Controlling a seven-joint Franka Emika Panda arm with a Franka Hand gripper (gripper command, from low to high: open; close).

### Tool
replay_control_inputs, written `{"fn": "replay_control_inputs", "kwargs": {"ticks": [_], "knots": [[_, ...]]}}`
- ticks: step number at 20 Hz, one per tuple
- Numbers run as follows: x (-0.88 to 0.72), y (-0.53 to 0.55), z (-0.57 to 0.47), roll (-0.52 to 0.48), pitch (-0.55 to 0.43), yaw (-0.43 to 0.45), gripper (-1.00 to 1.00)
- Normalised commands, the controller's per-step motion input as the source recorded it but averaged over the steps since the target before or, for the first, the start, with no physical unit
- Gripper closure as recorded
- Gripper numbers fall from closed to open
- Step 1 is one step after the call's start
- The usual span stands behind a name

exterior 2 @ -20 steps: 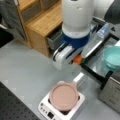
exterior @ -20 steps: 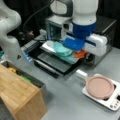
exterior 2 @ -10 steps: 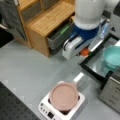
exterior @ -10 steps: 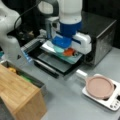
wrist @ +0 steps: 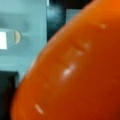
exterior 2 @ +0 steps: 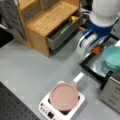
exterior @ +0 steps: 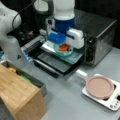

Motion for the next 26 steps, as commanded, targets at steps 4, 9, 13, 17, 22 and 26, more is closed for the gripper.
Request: {"fn": "replay_control_inputs", "kwargs": {"ticks": [4, 9, 13, 17, 22, 26], "knots": [[-0.36, 0.09, -0.18, 0.050, -0.165, -0.133, 1.00], [-0.31, 0.05, -0.18, 0.117, -0.164, -0.185, 1.00], [-0.26, 0.07, -0.15, 0.149, -0.146, -0.222, 1.00], [-0.22, 0.10, -0.11, 0.155, -0.140, -0.207, 1.00], [-0.21, 0.12, -0.07, 0.167, -0.136, -0.161, 1.00], [-0.17, 0.02, -0.11, 0.132, -0.121, -0.144, 1.00]]}}
